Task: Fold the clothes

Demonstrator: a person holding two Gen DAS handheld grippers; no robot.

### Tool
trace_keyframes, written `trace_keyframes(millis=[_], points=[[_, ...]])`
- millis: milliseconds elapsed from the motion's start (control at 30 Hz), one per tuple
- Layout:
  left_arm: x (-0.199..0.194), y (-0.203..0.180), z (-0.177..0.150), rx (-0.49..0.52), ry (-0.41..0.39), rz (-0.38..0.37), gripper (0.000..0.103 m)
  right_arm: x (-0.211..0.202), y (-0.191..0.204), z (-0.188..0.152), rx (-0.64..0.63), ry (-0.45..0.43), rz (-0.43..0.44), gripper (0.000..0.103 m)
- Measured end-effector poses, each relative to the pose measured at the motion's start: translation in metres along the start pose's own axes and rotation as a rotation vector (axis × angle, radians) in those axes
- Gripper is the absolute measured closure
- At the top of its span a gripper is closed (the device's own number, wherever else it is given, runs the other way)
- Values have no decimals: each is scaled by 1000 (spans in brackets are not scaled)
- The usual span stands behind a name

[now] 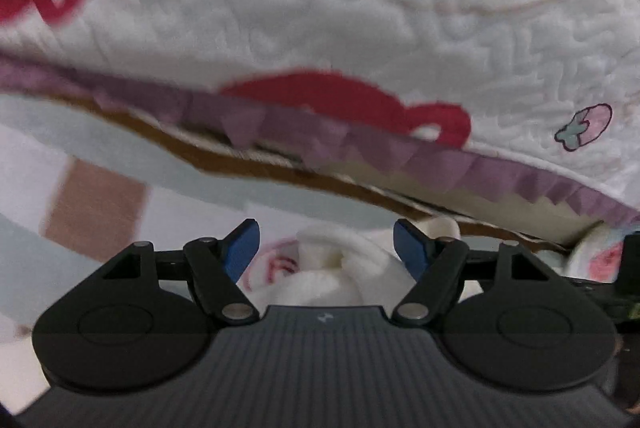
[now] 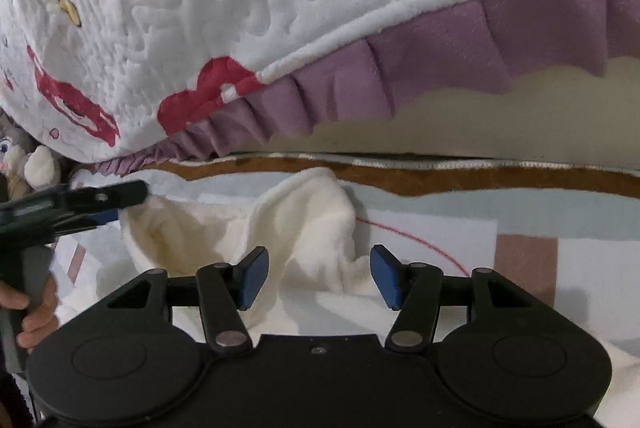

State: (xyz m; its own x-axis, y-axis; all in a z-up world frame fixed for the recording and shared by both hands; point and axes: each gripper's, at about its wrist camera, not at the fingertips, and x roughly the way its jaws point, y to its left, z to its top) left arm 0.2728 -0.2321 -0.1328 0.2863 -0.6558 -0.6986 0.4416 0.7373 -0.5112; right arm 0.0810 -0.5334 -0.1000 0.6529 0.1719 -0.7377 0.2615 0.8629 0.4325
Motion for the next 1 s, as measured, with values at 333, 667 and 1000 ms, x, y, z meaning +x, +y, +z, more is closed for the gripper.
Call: trace_keyframes(millis=[333,667,1000], points=[[-27,-28,-42,340,-75,11,80,18,-10,-14,-10,-42,80,89],[-61,-60,-41,498,-360,259,81,-8,31,-22,-373,-199,-257,72],[-88,-38,-99,417,-142,174,70,-39,65,-44,-350,-381,-203,68]])
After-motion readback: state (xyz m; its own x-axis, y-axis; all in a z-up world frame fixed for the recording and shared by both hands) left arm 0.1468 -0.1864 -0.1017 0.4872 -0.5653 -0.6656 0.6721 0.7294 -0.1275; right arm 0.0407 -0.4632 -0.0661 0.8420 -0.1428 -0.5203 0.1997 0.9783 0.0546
